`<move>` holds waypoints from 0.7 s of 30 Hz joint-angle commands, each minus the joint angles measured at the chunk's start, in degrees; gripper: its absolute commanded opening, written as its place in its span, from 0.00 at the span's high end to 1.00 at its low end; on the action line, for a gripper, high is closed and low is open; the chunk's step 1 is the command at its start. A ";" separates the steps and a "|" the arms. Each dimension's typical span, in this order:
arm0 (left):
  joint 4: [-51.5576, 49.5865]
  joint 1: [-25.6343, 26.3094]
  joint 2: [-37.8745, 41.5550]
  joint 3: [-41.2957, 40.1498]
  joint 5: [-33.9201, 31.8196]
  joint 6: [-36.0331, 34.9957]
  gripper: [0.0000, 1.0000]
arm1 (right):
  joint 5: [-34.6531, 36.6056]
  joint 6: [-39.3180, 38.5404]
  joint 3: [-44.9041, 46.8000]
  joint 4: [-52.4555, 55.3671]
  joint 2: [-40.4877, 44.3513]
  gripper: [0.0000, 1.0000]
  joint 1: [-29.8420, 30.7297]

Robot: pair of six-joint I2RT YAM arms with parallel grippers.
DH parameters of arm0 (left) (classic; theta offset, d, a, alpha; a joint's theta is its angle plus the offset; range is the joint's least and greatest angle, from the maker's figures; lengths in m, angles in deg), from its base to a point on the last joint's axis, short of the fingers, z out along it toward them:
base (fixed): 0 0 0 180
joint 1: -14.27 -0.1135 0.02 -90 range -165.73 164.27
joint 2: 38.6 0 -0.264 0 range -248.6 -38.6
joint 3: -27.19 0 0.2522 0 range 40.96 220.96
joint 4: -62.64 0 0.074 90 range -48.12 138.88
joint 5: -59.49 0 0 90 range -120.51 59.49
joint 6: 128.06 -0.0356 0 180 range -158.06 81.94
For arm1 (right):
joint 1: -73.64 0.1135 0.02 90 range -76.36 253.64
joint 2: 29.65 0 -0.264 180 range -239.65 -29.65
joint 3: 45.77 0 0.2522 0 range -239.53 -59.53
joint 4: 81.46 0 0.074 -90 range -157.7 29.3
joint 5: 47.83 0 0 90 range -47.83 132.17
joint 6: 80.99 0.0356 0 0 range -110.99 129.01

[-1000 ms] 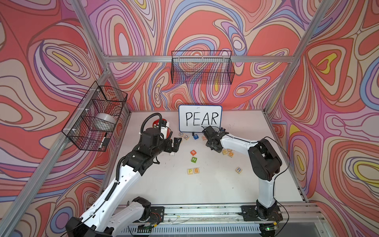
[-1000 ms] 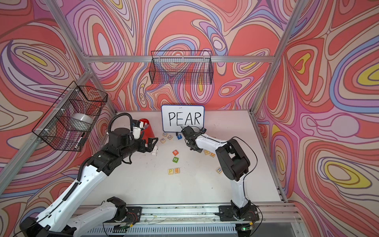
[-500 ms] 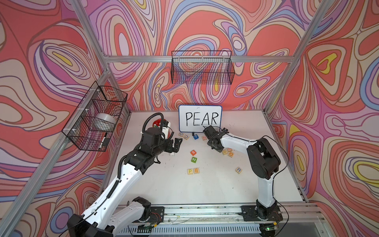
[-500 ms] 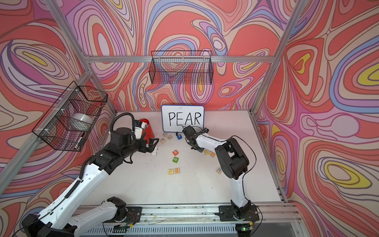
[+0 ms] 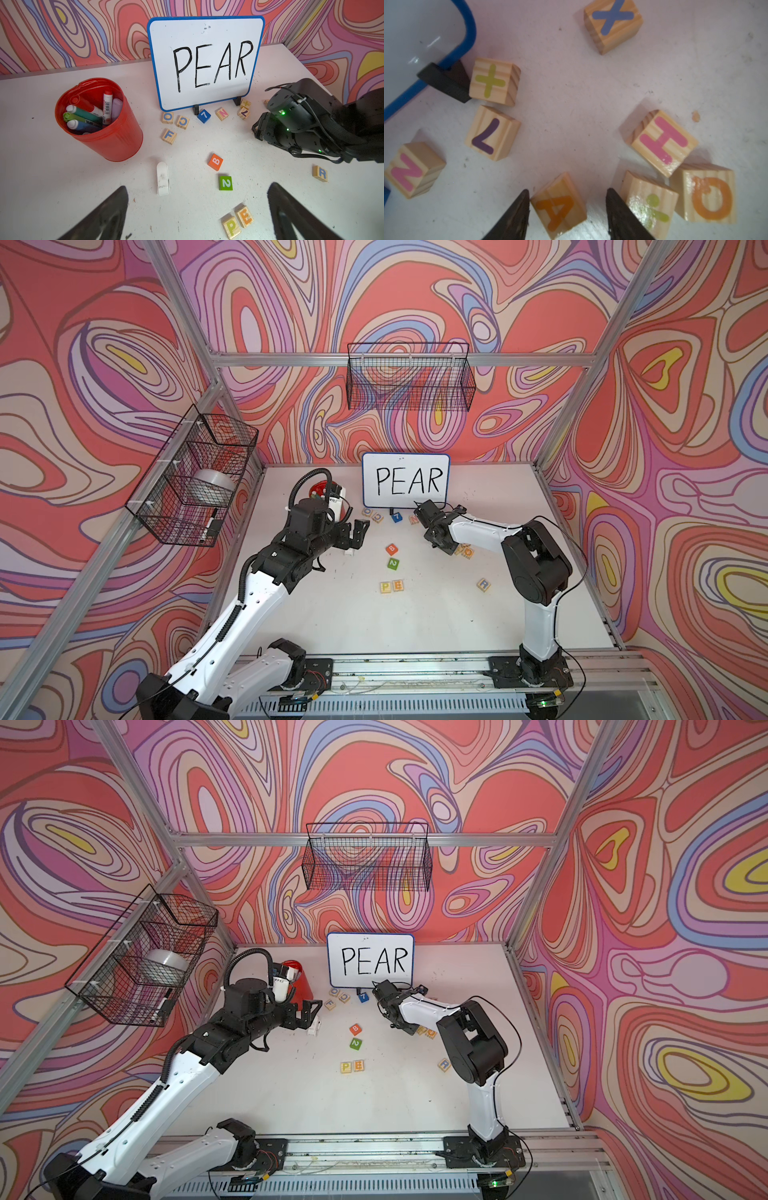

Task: Spell the uppercase word “pear” with letter blocks
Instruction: Pick up the letter block from the center of the board.

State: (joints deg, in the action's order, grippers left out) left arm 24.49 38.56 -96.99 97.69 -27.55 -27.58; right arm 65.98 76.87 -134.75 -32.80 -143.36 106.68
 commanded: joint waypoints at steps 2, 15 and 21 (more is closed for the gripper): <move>-0.32 0.10 -0.21 0.83 -0.52 -0.99 0.00 | -1.99 1.41 1.74 -2.59 1.75 0.40 -0.10; -0.48 0.10 0.00 0.97 -1.38 -1.25 0.00 | -7.50 -21.45 -5.52 -4.88 -5.47 0.54 0.10; -0.58 0.14 -0.12 1.01 -1.28 -1.17 0.00 | -10.22 -32.72 -7.38 -3.03 -8.12 0.61 0.14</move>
State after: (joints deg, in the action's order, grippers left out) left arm 24.49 38.56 -96.99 97.69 -28.18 -27.62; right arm 58.07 51.84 -141.46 -37.39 -148.81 106.72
